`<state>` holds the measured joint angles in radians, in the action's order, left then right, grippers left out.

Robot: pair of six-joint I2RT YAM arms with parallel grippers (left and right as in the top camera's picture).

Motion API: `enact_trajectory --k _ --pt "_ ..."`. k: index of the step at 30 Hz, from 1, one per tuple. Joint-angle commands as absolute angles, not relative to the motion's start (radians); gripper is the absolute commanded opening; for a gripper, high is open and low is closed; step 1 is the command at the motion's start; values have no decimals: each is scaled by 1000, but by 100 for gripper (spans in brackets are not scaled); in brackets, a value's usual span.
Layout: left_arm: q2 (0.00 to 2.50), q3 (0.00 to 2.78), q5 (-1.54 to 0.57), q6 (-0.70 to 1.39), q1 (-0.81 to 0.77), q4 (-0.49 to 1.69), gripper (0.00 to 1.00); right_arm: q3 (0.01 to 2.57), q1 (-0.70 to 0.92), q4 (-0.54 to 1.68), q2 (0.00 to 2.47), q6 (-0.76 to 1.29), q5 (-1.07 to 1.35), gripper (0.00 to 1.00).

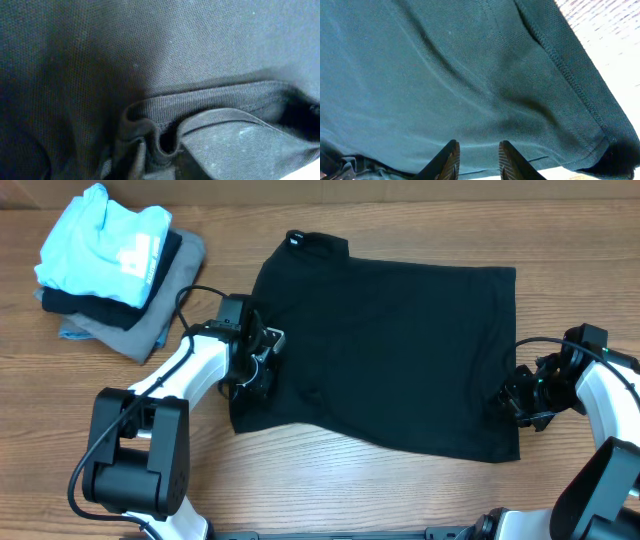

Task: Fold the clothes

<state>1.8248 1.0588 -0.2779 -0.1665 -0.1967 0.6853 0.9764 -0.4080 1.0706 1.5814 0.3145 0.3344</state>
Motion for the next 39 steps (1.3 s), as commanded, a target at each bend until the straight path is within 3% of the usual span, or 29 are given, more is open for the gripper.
enact_trajectory --k 1,13,20,30,39 --pt "1834 1074 -281 -156 -203 710 17 1002 -411 1059 1576 302 347 30" --pt "1830 1310 -281 -149 -204 933 4 1002 -411 1048 1576 303 345 30" --pt "1829 1399 -270 -149 -204 1031 4 1002 -456 1076 1576 447 258 30" --pt "1829 1489 -265 -150 -204 1123 4 953 -589 1134 1577 446 179 40" --pt "1830 1489 -255 -150 -204 1132 4 770 -591 1045 1577 504 207 40"
